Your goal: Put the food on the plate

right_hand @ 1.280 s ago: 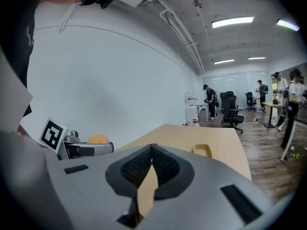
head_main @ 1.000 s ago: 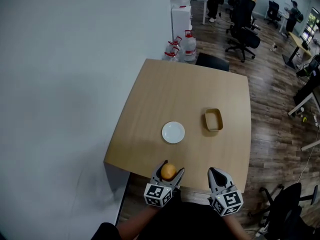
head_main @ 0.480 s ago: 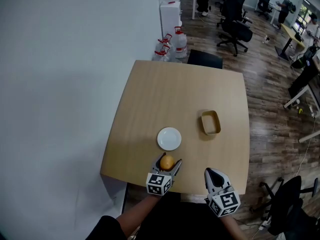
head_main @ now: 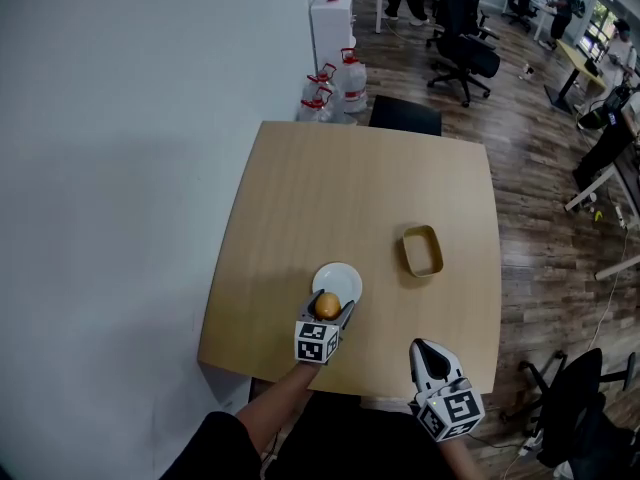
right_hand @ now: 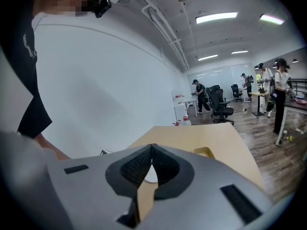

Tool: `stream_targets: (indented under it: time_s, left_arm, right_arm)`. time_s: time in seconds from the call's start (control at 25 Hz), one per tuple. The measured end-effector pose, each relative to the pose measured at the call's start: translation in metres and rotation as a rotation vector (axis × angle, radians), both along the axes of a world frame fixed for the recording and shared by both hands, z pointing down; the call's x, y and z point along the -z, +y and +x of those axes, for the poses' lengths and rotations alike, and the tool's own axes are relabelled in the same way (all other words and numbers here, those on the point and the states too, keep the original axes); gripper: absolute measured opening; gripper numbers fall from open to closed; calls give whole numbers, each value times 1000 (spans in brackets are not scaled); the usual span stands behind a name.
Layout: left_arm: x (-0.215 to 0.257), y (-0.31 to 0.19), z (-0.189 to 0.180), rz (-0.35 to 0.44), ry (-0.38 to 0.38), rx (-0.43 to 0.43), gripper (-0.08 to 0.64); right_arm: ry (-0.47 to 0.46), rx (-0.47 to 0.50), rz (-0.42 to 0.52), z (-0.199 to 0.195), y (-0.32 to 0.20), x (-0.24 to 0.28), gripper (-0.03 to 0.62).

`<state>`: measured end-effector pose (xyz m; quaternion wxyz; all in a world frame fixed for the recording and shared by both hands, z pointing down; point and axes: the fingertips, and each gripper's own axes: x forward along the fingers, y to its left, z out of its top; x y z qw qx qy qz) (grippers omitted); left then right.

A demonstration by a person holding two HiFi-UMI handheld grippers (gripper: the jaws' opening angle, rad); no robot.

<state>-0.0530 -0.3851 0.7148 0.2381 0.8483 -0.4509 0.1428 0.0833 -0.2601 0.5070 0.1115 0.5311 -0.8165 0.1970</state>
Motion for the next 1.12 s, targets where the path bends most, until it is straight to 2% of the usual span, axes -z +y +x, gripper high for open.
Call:
stream_targets:
  time_s: [0.24,0.56,0.72,0.96,1.12]
  left_arm:
    - [-44,-20,8,-68,-30,-33,345]
    - [-88,-42,3,-141,-128,-39,345]
    - [-112,-45,4,-191,-153,-67,345]
    - [-126,-46,20,-195,-215,-189,345]
    - [-126,-45,21,-200,-215,-194,345]
  right_arm:
    - [18,-24,-37,6,5,-9,60]
    - [28,-52,-50,22,6,-12,60]
    - [30,-63,-75,24,10,-21,60]
    - [34,-78,-84,26,5,-24,60]
    - [41,-72,-75,21,4,-23,59]
